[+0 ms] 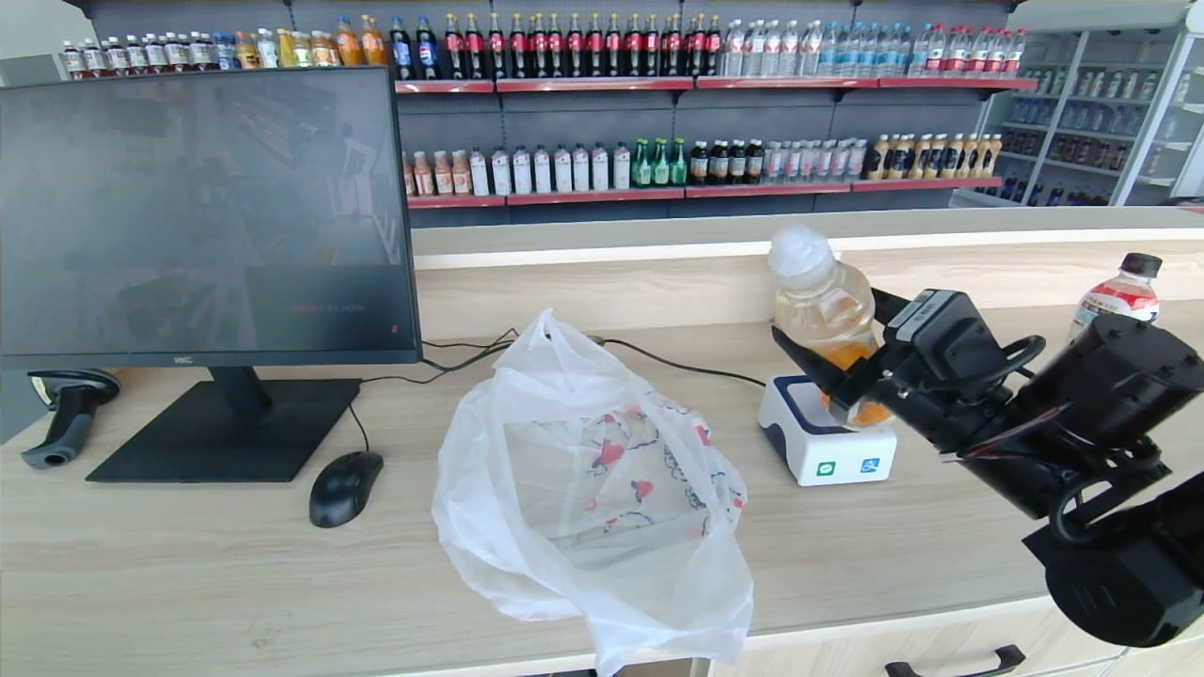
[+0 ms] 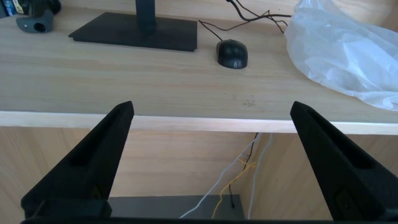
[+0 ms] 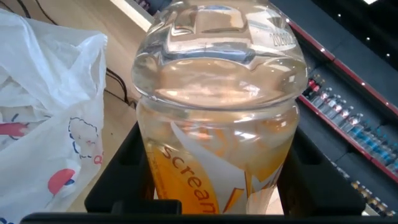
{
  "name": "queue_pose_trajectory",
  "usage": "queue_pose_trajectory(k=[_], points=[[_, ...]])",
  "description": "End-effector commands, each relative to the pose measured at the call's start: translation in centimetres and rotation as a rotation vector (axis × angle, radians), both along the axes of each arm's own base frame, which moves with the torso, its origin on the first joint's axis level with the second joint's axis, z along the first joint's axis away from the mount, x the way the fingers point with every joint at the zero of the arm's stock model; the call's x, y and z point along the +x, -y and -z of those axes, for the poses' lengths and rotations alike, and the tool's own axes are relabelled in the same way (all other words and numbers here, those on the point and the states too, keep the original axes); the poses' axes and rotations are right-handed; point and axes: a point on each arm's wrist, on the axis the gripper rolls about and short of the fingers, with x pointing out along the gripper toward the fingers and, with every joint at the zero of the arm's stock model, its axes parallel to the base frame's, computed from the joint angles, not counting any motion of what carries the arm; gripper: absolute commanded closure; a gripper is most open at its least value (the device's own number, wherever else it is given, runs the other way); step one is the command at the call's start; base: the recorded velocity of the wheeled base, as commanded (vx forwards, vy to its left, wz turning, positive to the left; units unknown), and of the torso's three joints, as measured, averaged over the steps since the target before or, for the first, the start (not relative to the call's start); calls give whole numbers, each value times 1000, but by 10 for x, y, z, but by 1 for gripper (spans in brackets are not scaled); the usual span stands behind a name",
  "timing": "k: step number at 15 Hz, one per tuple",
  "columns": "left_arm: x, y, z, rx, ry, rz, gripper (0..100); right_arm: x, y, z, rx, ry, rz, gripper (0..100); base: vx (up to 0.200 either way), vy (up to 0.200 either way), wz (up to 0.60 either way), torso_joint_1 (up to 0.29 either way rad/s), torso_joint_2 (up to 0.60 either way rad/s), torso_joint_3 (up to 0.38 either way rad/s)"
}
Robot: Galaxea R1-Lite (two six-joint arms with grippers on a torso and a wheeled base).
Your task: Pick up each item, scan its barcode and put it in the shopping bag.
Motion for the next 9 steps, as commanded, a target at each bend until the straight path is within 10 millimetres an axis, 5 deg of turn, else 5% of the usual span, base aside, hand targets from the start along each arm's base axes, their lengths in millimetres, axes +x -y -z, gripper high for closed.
queue_pose_trajectory(k=[1, 6, 9], points=[[0, 0, 0, -1, 0, -2, 0, -13, 0, -17, 51, 35, -2, 100, 0, 0, 0, 0, 0, 0], [0, 0, 0, -1, 0, -1, 0, -39, -29, -39, 228, 20, -54, 100, 0, 0, 0, 0, 0, 0], [0, 0, 0, 1, 0, -1, 0, -46, -27, -49, 334, 2, -39, 100, 0, 0, 0, 0, 0, 0]])
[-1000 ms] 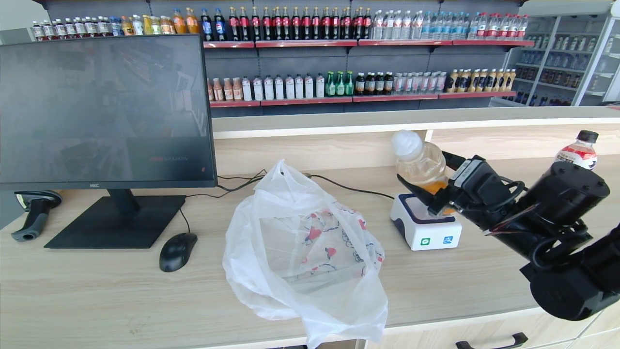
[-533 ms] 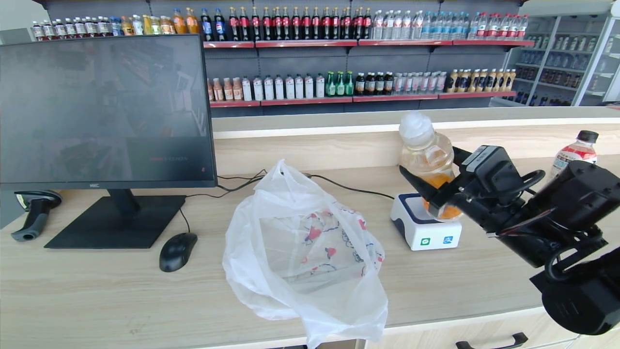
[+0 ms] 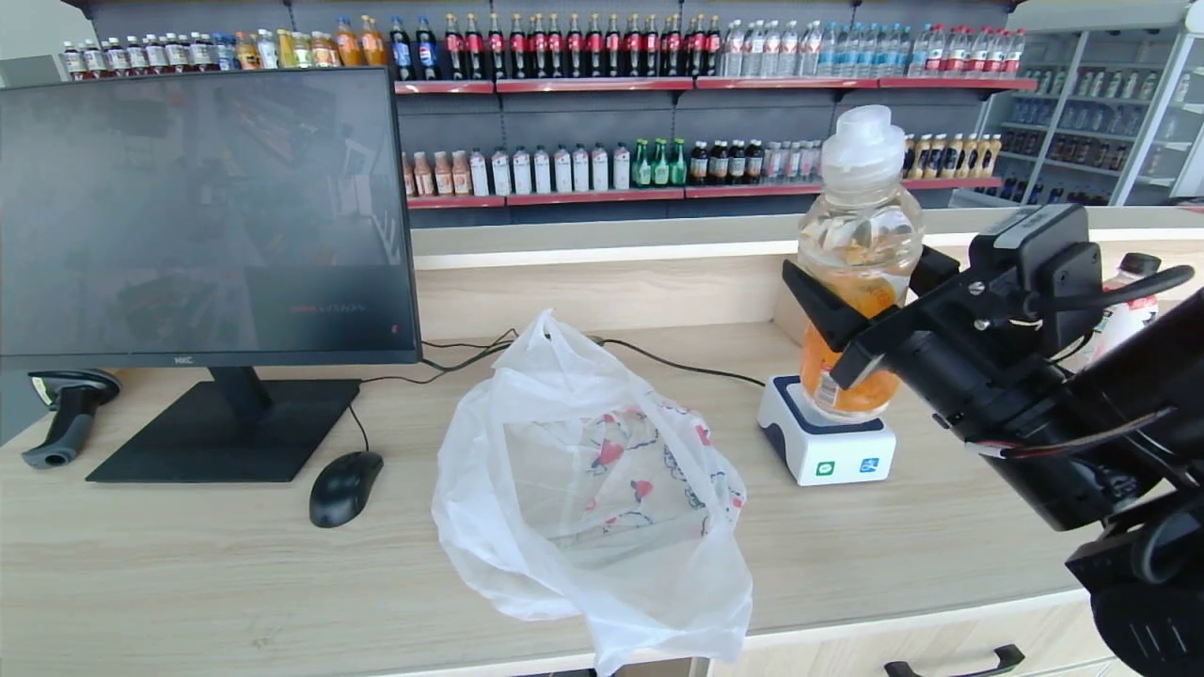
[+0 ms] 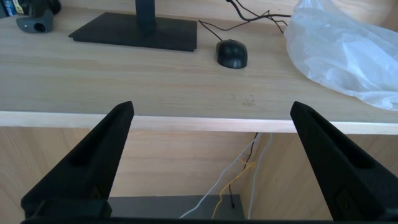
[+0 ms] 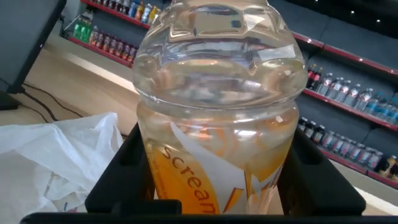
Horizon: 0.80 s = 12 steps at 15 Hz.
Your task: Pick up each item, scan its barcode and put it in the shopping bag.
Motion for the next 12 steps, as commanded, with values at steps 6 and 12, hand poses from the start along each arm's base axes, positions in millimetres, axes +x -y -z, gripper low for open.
queue_pose_trajectory(k=[6, 12], points=[[0, 0, 0, 1, 1, 0, 0, -18, 8, -18, 189, -33, -84, 100, 0, 0, 0, 0, 0, 0], [0, 0, 0, -1, 1, 0, 0, -25, 15, -24, 398, -109, -91, 100, 0, 0, 0, 0, 0, 0]])
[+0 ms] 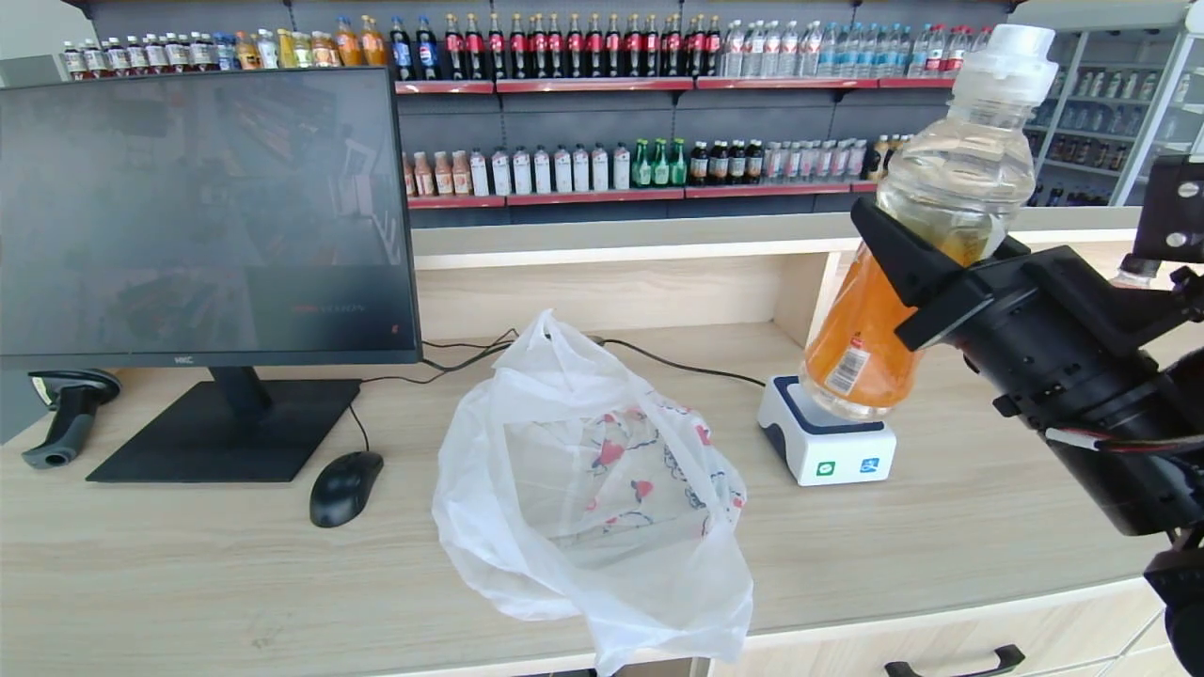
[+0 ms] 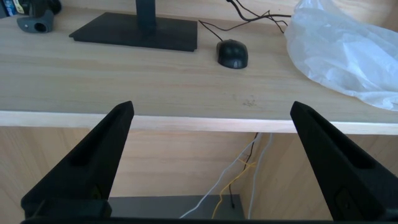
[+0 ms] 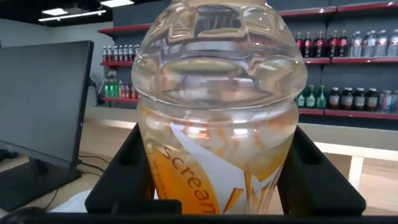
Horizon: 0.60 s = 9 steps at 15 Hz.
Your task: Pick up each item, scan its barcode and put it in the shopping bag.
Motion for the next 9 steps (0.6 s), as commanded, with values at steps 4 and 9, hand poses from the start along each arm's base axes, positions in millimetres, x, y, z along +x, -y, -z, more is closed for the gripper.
queue_pose_trajectory(k=[4, 9], points=[[0, 0, 0, -1, 1, 0, 0, -8, 1, 9, 50, -64, -10, 100, 0, 0, 0, 0, 0, 0], [0, 0, 0, -1, 1, 0, 0, -16, 5, 23, 46, -128, -25, 100, 0, 0, 0, 0, 0, 0]])
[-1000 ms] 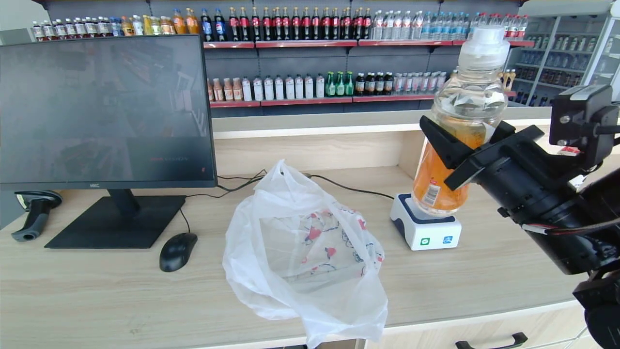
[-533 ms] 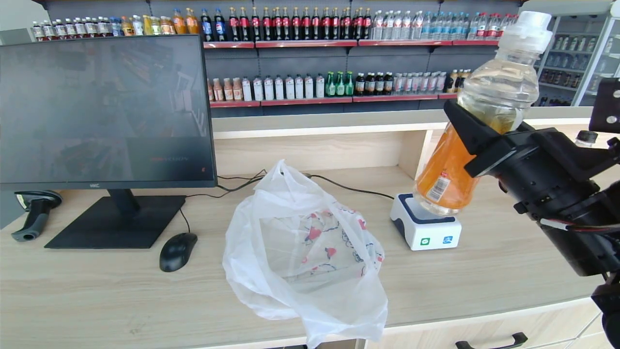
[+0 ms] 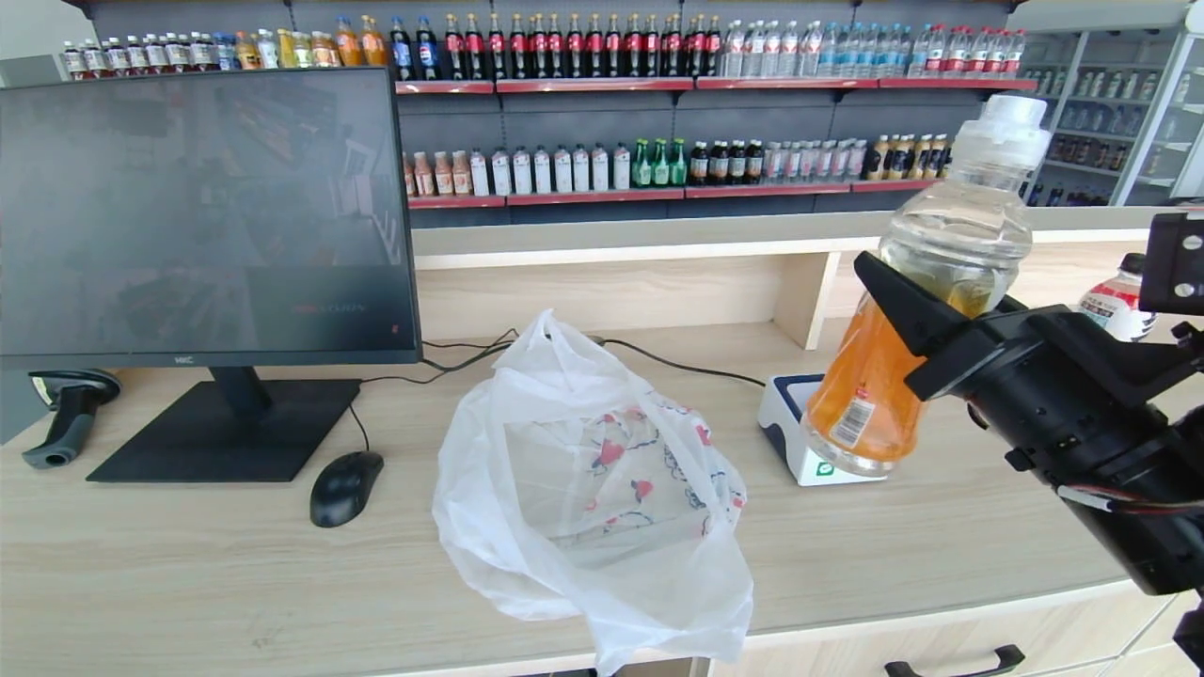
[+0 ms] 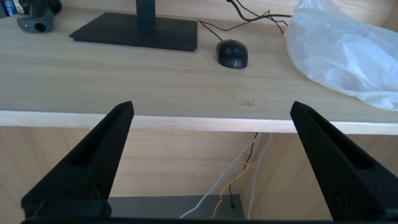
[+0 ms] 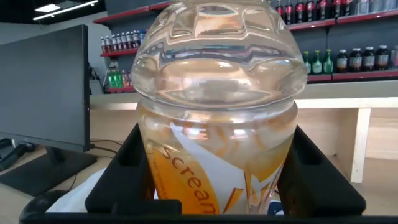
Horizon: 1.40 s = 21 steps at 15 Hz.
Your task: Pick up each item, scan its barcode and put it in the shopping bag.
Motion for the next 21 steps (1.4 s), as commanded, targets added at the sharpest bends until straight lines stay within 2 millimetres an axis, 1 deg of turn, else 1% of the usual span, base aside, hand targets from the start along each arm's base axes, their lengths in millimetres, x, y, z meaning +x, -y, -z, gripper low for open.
queue_pose_trajectory(k=[1, 3, 4, 5, 6, 7, 9, 10, 11, 14, 15, 16, 19, 21], points=[[0, 0, 0, -1, 1, -2, 0, -5, -1, 9, -19, -34, -14, 100, 0, 0, 0, 0, 0, 0], [0, 0, 0, -1, 1, 0, 0, -8, -1, 17, -33, -65, -23, 100, 0, 0, 0, 0, 0, 0], [0, 0, 0, -1, 1, 0, 0, -6, -2, 16, -25, -65, -26, 100, 0, 0, 0, 0, 0, 0], [0, 0, 0, 1, 1, 0, 0, 4, -6, 12, 1, -53, -28, 100, 0, 0, 0, 0, 0, 0], [0, 0, 0, -1, 1, -2, 0, 12, -7, 14, 6, -63, -18, 100, 0, 0, 0, 0, 0, 0], [0, 0, 0, -1, 1, 0, 0, 16, -8, 17, 2, -75, -11, 100, 0, 0, 0, 0, 0, 0], [0, 0, 0, -1, 1, 0, 0, 16, -3, 17, 1, -73, 12, 100, 0, 0, 0, 0, 0, 0], [0, 0, 0, -1, 1, 0, 0, 18, -1, 16, -26, -57, 48, 100, 0, 0, 0, 0, 0, 0], [0, 0, 0, 1, 1, -2, 0, 24, 3, 12, -58, -28, 90, 100, 0, 0, 0, 0, 0, 0], [0, 0, 0, -1, 1, 0, 0, 39, 10, 17, -73, -42, 141, 100, 0, 0, 0, 0, 0, 0], [0, 0, 0, -1, 1, 0, 0, 46, 19, 21, -75, -57, 182, 100, 0, 0, 0, 0, 0, 0], [0, 0, 0, -1, 1, 0, 0, 50, 24, 23, -76, -62, 201, 100, 0, 0, 0, 0, 0, 0], [0, 0, 0, -1, 1, 0, 0, 52, 24, 25, -72, -71, 203, 100, 0, 0, 0, 0, 0, 0], [0, 0, 0, -1, 1, 0, 0, 51, 35, 33, -79, -108, 235, 100, 0, 0, 0, 0, 0, 0]])
